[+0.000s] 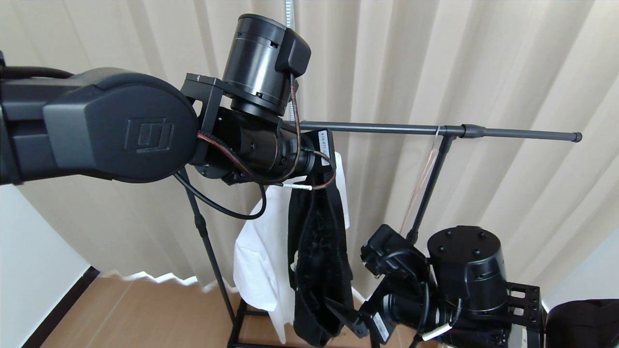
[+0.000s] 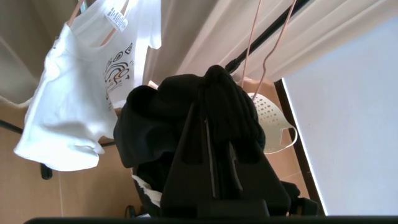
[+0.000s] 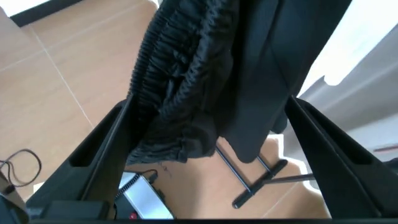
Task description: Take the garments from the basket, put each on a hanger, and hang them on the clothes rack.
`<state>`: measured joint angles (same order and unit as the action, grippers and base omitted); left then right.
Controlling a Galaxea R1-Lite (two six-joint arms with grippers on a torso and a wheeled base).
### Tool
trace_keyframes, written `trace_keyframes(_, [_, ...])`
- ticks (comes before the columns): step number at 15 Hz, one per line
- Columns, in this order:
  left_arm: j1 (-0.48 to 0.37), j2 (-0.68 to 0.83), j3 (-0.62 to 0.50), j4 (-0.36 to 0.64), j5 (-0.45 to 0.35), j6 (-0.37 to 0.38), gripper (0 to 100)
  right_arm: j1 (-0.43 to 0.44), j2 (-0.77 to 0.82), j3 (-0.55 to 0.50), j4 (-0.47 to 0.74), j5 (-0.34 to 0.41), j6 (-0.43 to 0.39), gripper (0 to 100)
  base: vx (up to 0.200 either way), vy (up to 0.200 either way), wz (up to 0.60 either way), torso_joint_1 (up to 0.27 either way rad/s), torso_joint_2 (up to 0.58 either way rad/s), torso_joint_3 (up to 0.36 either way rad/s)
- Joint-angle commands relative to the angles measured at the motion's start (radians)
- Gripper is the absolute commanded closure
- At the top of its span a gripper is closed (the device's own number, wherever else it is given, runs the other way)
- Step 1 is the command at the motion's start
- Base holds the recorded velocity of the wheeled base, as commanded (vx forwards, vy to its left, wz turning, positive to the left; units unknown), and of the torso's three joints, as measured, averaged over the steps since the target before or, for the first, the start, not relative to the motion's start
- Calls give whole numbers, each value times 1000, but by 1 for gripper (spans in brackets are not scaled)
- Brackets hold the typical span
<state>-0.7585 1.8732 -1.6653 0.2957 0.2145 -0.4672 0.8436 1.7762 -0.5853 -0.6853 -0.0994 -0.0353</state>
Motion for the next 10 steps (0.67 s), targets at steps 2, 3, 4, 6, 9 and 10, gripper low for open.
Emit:
trace_keyframes(2, [1,1,2,0,0,-2,100,2,43,-19,0,-33,0,0,0,0,0,0,0,0])
trace_keyframes(3, [1,1,2,0,0,-1,100,-1,42,-21,0,-39,0,0,0,0,0,0,0,0])
trace_keyframes(4, [1,1,2,2,0,-1,100,-3,42,-21,0,-51,0,0,0,0,0,0,0,0])
trace_keyframes(6, [4,0,2,2,0,-1,100,-9,42,-22,0,-69,0,0,0,0,0,0,0,0])
trace_keyframes(9, [7,-3,2,2,0,-1,100,-21,46,-28,0,-69,-1,100,0,0,0,0,0,0])
trace_keyframes(10, [7,-3,2,2,0,-1,100,-28,48,-30,1,-69,-1,100,0,0,0,0,0,0])
